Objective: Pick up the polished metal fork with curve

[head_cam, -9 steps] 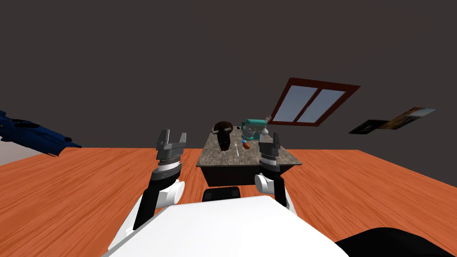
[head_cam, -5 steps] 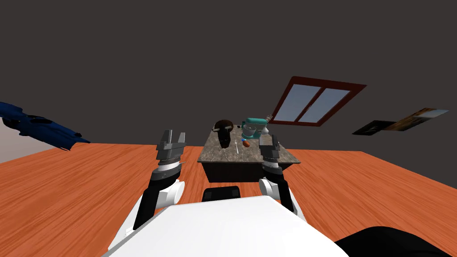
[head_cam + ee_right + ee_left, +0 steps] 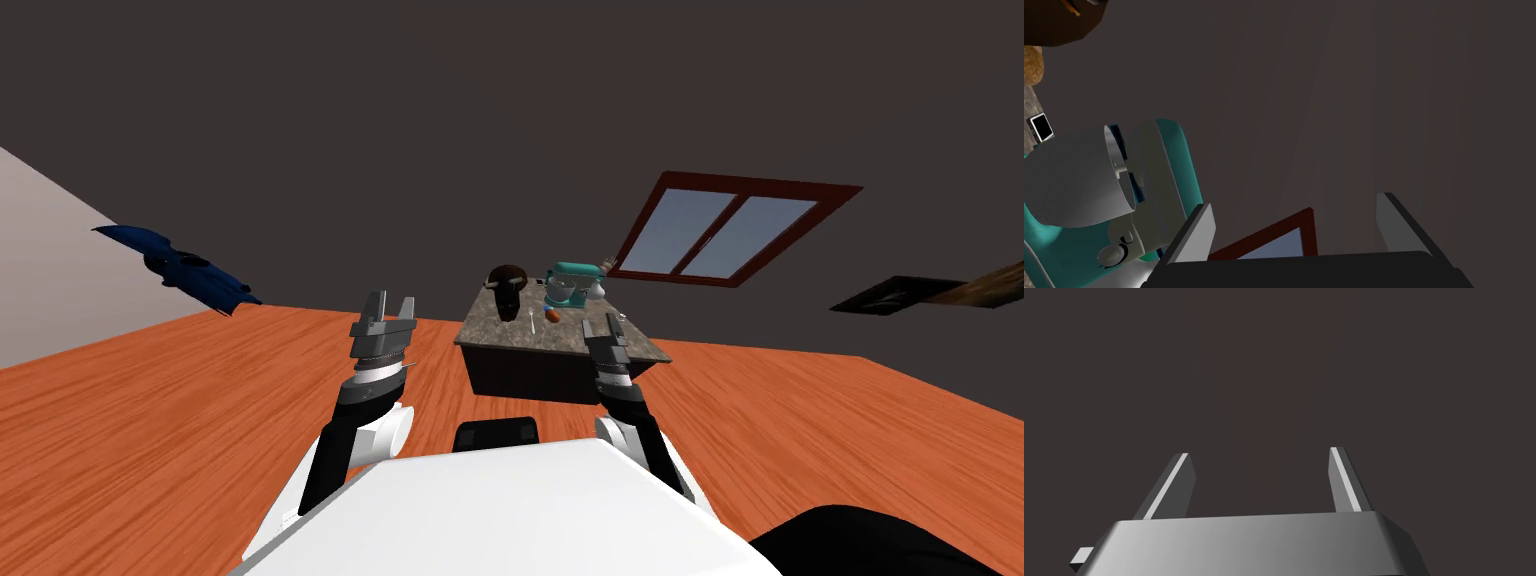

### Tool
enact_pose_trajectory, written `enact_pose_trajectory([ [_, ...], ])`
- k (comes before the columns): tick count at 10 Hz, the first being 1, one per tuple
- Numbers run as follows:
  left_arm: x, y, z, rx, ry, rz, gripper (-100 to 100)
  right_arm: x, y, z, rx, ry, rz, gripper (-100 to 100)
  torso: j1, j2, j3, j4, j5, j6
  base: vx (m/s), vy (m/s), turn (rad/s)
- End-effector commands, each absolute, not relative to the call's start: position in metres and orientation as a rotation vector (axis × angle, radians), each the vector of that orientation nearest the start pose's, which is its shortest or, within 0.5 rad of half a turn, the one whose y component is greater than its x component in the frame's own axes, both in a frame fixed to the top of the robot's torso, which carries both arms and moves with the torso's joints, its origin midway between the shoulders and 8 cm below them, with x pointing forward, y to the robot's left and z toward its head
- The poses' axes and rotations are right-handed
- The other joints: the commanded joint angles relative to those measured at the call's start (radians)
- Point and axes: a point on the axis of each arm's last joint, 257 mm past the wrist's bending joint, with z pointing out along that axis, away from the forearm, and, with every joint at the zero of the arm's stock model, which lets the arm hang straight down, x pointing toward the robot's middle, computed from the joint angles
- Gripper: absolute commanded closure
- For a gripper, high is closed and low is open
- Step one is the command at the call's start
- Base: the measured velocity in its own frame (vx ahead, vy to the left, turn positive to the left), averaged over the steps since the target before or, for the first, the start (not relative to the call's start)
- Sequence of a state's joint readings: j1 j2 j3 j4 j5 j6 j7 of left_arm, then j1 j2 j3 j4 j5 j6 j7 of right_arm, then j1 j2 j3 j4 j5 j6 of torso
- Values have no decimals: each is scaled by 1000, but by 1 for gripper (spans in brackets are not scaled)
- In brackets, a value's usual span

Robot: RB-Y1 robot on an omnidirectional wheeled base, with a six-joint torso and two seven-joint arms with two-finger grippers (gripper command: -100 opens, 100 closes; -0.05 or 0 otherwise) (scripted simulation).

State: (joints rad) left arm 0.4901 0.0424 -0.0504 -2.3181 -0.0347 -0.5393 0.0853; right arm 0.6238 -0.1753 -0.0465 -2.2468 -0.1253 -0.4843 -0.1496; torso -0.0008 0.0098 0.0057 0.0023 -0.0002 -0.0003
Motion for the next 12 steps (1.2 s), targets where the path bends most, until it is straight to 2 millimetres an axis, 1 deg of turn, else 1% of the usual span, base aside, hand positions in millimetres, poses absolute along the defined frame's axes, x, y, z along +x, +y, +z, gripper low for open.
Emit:
enact_pose_trajectory([
  [1, 332, 250, 50, -574, 590, -1437, 0, 333, -322, -51, 865, 801, 1363, -100, 0, 0, 0, 0, 0, 0, -172, -6, 283],
  [2, 332, 250, 50, -574, 590, -1437, 0, 331, -323, -54, 872, 806, 1357, -100, -1, 1, 1, 0, 0, 0, -138, -6, 76],
  [3, 332, 250, 50, -574, 591, -1437, 0, 327, -333, -72, 919, 848, 1331, -100, -1, 0, 0, 0, 0, 1, -114, -1, 202],
  [5, 332, 250, 50, -574, 590, -1437, 0, 318, -354, -107, 1017, 931, 1273, -100, 0, -1, 0, 0, 0, 0, -149, 3, 397],
  [6, 332, 250, 50, -574, 590, -1437, 0, 315, -356, -112, 1028, 938, 1264, -100, -2, 1, 0, 0, 0, 0, -142, -10, 97],
  [7, 332, 250, 50, -574, 591, -1437, 0, 307, -367, -131, 1083, 981, 1227, -100, -2, 0, 0, 0, -1, 1, -118, 0, 249],
  [8, 332, 250, 50, -574, 591, -1437, 0, 299, -380, -149, 1139, 1023, 1187, -100, -2, -1, -1, 0, 0, 0, -131, 21, 429],
  [9, 332, 250, 50, -574, 591, -1437, 0, 295, -381, -154, 1151, 1030, 1176, -100, -1, -1, -1, 0, 0, 0, -88, 20, 214],
  [10, 332, 250, 50, -574, 591, -1437, 0, 286, -393, -171, 1206, 1071, 1135, -100, -1, -3, -2, 0, 0, 1, -73, 25, 310],
  [11, 332, 250, 50, -574, 591, -1437, 0, 271, -407, -192, 1272, 1117, 1080, -100, -1, -4, -2, -1, 0, 0, -83, 27, 458],
  [12, 332, 250, 50, -574, 591, -1437, 0, 266, -408, -195, 1282, 1123, 1070, -100, -2, -5, -3, -1, 0, 0, -66, 21, 284],
])
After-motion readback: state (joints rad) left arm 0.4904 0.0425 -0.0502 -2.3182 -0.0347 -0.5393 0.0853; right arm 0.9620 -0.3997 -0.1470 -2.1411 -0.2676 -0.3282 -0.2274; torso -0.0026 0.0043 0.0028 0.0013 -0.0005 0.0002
